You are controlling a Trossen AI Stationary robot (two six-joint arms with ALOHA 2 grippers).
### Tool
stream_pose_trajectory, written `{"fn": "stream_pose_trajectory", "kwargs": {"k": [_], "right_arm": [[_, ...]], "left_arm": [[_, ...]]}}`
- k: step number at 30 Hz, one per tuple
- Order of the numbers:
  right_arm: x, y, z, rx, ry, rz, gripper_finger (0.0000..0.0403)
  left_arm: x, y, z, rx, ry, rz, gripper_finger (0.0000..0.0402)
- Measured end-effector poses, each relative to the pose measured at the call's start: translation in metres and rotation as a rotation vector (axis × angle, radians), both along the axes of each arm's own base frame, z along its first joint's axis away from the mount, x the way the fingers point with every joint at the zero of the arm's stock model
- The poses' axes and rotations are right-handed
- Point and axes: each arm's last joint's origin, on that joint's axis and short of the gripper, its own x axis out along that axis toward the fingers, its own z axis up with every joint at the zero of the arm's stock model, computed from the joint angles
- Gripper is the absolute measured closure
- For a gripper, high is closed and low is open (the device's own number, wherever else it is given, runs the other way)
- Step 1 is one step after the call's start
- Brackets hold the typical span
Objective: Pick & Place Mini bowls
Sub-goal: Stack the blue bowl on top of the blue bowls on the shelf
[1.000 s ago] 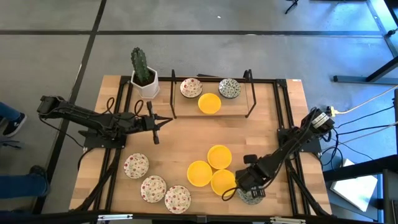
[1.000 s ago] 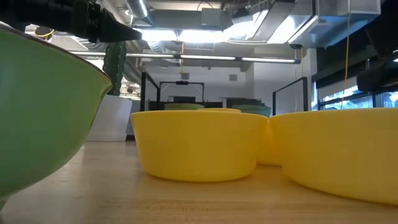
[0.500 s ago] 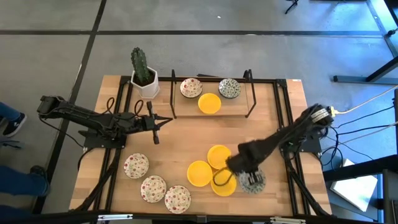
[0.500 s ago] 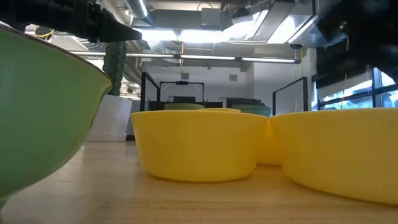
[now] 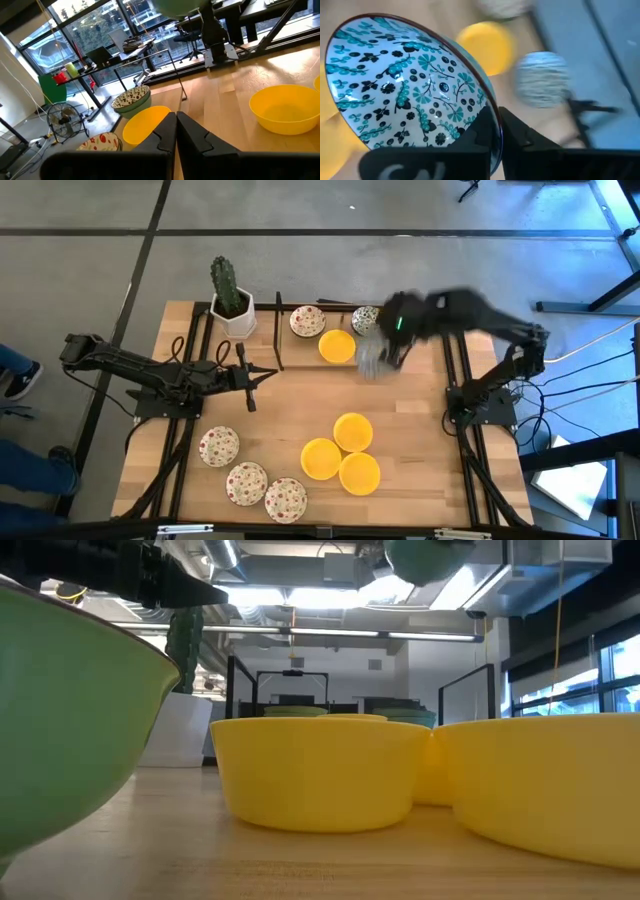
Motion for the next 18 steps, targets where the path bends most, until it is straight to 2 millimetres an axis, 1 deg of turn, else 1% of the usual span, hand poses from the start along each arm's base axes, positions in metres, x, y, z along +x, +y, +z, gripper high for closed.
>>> {"fn": "stream_pose_trajectory", "kwargs": {"k": [2,4,7,9,11,14,18], "right_arm": [[-0.010,-0.025,0.012,-0.025,-0.027,-0.071,0.0389],[-0.019,-0.048,0.017,-0.040,-0.033,-0.125,0.0389],[-0.025,-0.076,0.017,-0.039,-0.033,-0.133,0.0389],[-0.023,-0.093,0.013,-0.031,-0.034,-0.133,0.0389],[-0.017,-0.107,0.005,-0.015,-0.014,-0.135,0.0389],[0.002,-0.124,-0.009,-0.018,0.020,-0.098,0.0389],[0.026,-0.145,-0.036,0.025,0.112,-0.005,0.0389]], "left_arm": [[0.000,0.000,0.000,0.000,0.000,0.000,0.0396],[0.000,0.000,0.000,0.001,0.000,0.000,0.0397],[0.000,0.000,0.000,0.024,0.007,-0.002,0.0397],[0.000,0.000,0.000,0.033,0.010,-0.002,0.0395],[0.000,0.000,0.000,0.033,0.010,-0.003,0.0394],[0.000,0.000,0.000,0.033,0.010,-0.002,0.0395],[0.000,0.000,0.000,0.021,0.006,-0.001,0.0398]]}}
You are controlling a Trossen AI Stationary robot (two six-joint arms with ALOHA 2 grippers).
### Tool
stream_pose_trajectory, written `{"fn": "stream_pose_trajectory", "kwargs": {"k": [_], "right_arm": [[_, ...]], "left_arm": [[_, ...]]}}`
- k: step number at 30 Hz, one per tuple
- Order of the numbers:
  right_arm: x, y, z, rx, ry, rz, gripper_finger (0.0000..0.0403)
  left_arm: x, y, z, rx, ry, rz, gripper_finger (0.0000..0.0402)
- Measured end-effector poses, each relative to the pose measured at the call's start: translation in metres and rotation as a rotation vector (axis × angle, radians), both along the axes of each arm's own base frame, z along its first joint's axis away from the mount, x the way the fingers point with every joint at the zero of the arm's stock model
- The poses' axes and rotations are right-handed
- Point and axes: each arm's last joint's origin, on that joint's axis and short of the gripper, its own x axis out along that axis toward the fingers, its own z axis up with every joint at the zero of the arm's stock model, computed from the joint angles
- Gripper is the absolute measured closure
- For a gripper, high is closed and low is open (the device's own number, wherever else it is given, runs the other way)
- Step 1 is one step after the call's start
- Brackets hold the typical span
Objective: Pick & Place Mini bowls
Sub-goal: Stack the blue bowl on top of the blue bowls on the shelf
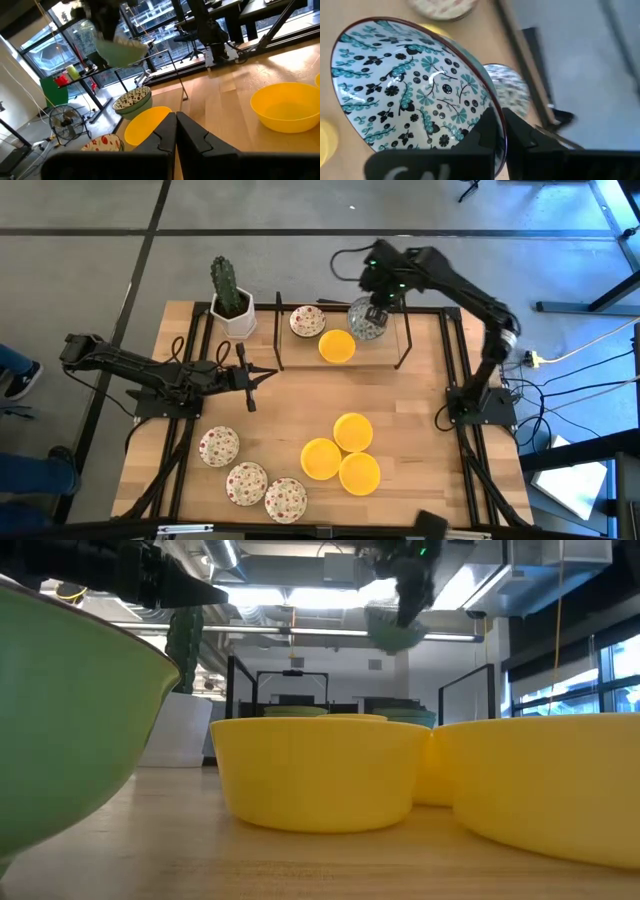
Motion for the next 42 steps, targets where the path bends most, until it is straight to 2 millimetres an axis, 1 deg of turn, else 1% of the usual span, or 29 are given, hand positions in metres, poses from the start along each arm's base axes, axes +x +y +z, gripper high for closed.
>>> {"fn": "stream_pose_trajectory", "kwargs": {"k": [3,6,12,17,23,30,35,42], "right_arm": [[0.011,-0.020,-0.021,0.081,0.030,0.064,0.0389],[0.015,-0.037,-0.036,0.135,0.031,0.116,0.0389],[0.017,-0.073,-0.065,0.169,0.076,0.054,0.0389],[0.015,-0.091,-0.081,0.196,0.112,0.019,0.0389],[0.010,-0.103,-0.088,0.198,0.136,-0.025,0.0389],[0.009,-0.104,-0.090,0.168,0.167,-0.046,0.0389],[0.011,-0.106,-0.093,0.179,0.162,-0.035,0.0389],[0.005,-0.111,-0.093,0.187,0.168,-0.021,0.0389]], "left_arm": [[0.000,0.000,0.000,-0.003,-0.001,0.000,0.0397],[0.000,0.000,0.000,-0.003,-0.001,0.000,0.0394],[0.000,0.000,0.000,0.019,0.006,0.001,0.0398],[0.000,0.000,0.000,0.029,0.010,0.001,0.0399],[0.000,0.000,0.000,0.029,0.009,0.001,0.0394],[0.000,0.000,0.000,0.029,0.009,0.001,0.0399],[0.000,0.000,0.000,0.028,0.009,0.001,0.0397],[0.000,0.000,0.000,0.029,0.009,0.001,0.0395]]}}
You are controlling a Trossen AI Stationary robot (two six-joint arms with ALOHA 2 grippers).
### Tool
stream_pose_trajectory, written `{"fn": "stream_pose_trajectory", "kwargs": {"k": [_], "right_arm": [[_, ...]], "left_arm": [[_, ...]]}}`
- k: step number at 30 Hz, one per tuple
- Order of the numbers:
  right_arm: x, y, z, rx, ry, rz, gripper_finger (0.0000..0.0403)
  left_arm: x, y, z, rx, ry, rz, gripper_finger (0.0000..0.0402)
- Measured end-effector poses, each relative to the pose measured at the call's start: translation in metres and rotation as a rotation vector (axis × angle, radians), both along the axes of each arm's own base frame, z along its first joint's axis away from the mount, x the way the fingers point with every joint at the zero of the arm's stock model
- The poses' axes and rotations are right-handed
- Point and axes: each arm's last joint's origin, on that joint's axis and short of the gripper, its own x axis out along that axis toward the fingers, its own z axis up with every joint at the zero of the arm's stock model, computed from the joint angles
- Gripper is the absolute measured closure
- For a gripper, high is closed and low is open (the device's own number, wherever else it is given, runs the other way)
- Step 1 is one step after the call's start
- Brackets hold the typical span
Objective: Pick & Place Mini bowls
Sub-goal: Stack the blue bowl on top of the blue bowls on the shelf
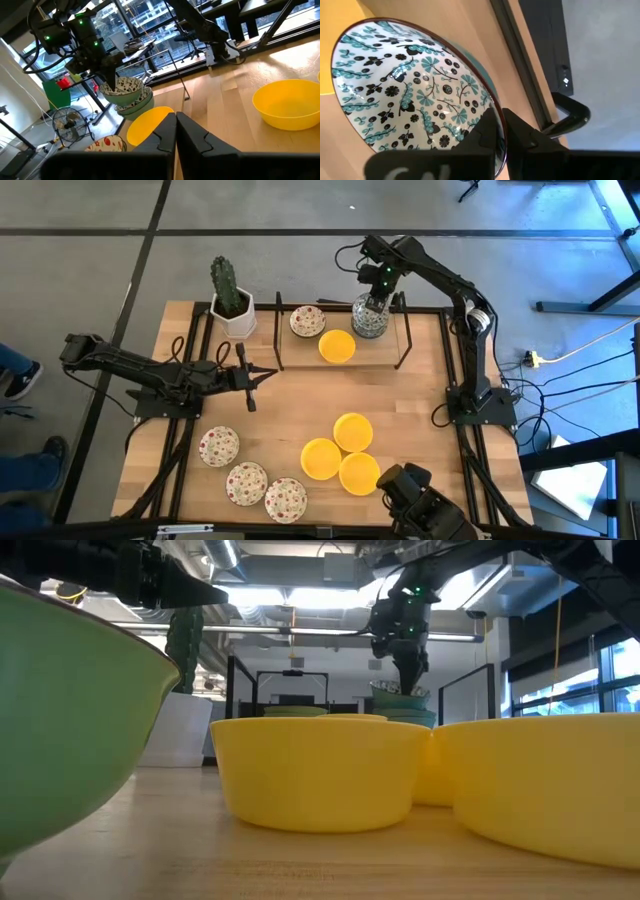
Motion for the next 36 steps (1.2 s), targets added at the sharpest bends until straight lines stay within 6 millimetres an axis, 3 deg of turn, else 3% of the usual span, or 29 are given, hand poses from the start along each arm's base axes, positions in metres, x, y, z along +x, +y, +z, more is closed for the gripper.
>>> {"fn": "stream_pose_trajectory", "kwargs": {"k": [16,26,33,36], "right_arm": [[0.000,0.000,0.000,0.028,-0.038,0.013,0.0389],[-0.002,0.000,-0.031,0.071,0.032,0.031,0.0382],[0.000,-0.001,-0.033,0.056,0.023,0.054,0.0385],[0.001,-0.003,-0.032,0.039,0.007,0.053,0.0368]], "left_arm": [[0.000,0.000,0.000,0.000,0.000,0.000,0.0396],[0.000,0.000,0.000,0.000,0.000,0.000,0.0393],[0.000,0.000,0.000,0.000,0.000,0.000,0.0398],[0.000,0.000,0.000,0.000,0.000,0.000,0.0395]]}}
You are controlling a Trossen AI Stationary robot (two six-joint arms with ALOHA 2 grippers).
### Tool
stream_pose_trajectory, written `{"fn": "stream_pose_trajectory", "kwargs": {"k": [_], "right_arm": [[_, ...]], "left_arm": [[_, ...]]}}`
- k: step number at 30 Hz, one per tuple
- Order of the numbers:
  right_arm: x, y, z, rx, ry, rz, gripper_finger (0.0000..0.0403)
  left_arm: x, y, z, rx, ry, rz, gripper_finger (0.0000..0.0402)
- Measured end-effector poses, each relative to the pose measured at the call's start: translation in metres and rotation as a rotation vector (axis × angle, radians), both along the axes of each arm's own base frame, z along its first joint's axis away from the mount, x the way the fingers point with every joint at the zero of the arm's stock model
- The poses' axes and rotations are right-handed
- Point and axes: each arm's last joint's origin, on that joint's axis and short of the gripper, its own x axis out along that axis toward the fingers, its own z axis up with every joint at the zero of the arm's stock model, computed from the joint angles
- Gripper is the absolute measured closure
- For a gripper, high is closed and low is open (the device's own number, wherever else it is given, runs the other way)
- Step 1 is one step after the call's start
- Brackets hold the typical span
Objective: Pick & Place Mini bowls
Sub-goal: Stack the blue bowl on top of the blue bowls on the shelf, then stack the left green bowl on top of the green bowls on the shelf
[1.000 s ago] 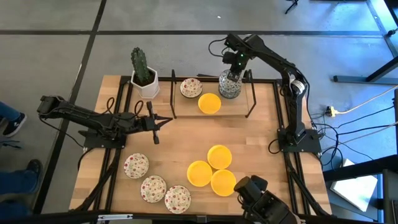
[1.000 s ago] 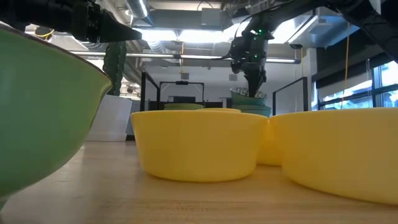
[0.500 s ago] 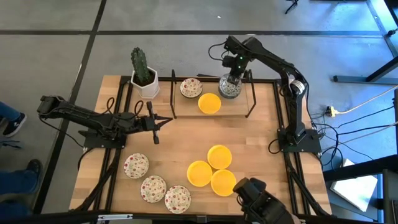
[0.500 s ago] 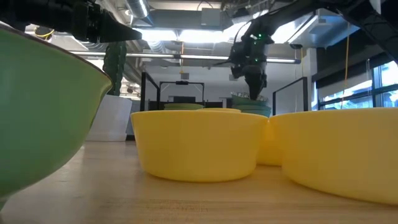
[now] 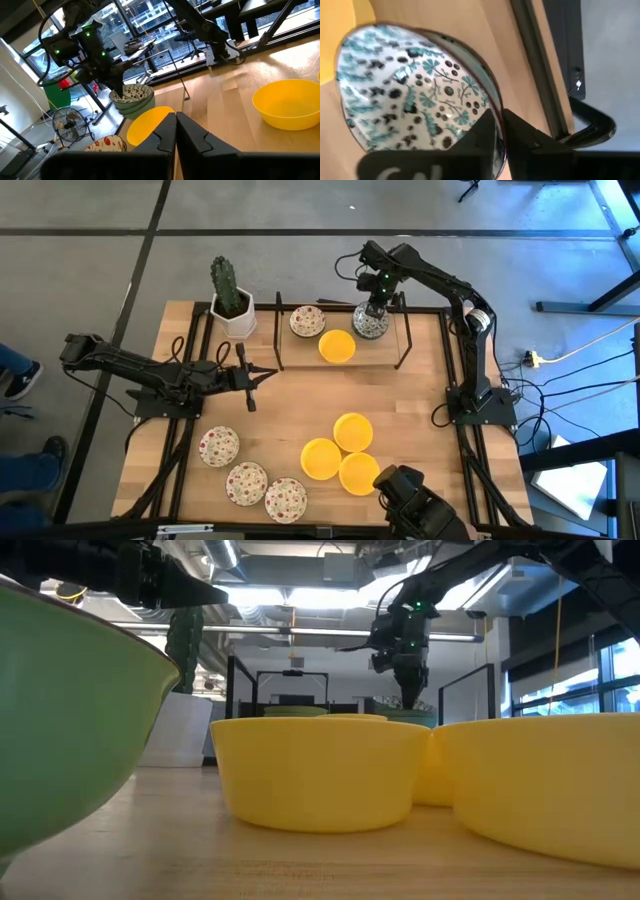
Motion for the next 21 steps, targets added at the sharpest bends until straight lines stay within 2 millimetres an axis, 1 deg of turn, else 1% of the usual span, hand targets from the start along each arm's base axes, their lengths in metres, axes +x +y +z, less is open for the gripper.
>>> {"fn": "stream_pose_trajectory", "kwargs": {"k": [7,11,15,18,21], "right_arm": [[0.002,0.000,0.000,-0.009,-0.009,-0.001,0.0307],[0.001,0.001,0.000,-0.012,0.008,0.002,0.0283],[0.000,0.002,0.001,-0.049,0.075,-0.002,0.0265],[0.000,0.004,0.009,-0.075,0.109,0.008,0.0254],[0.002,0.006,0.024,-0.098,0.086,-0.017,0.0246]], "left_arm": [[0.000,0.000,0.000,0.000,0.000,0.000,0.0397],[0.000,0.000,0.000,0.000,0.001,0.000,0.0397],[0.000,0.000,0.000,0.000,0.001,0.000,0.0394],[0.000,0.000,0.000,0.000,0.001,0.000,0.0396],[0.000,0.000,0.000,0.000,0.001,0.000,0.0398]]}}
